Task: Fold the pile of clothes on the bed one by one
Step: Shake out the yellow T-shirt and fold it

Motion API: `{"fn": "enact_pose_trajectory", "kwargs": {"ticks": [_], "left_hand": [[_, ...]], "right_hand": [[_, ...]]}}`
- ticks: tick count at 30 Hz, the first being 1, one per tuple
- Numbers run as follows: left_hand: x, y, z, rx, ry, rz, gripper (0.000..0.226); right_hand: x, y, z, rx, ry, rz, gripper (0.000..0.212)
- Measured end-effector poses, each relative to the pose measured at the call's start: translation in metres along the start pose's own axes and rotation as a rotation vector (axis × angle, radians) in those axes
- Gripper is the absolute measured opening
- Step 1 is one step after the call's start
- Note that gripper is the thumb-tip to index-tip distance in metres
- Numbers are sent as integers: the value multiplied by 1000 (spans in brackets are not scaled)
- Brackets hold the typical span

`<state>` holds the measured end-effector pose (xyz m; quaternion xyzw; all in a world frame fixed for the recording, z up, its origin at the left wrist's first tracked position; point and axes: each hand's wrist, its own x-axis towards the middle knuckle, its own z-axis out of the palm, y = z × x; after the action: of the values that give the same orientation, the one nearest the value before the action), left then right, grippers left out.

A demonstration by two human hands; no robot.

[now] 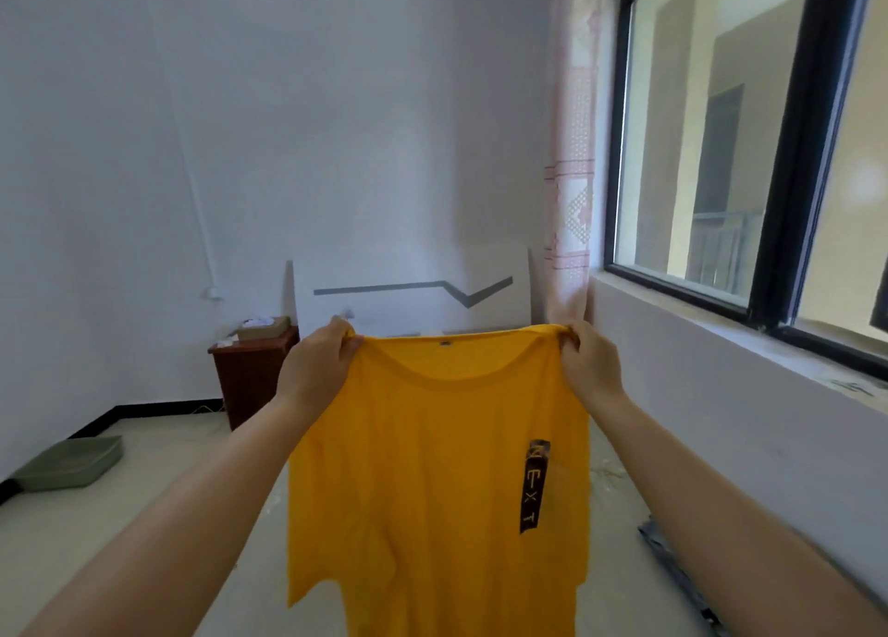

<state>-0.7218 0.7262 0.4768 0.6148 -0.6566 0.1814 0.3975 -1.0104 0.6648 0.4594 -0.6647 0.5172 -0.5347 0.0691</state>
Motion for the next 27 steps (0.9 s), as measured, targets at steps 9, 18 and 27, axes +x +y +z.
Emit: {"fn": "enact_pose_trajectory", "kwargs": {"ticks": [9, 18, 27], "left_hand": [[-42, 12, -47, 66, 130, 348, 12], [-62, 15, -76, 203, 242, 544, 40], [-49, -35, -26, 278, -36, 474, 26]], "right_hand": [[-54, -34, -20, 18, 53, -408, 17], [-73, -50, -25, -243, 339, -610, 14], [-31, -3, 1, -293, -214, -574, 16]]}}
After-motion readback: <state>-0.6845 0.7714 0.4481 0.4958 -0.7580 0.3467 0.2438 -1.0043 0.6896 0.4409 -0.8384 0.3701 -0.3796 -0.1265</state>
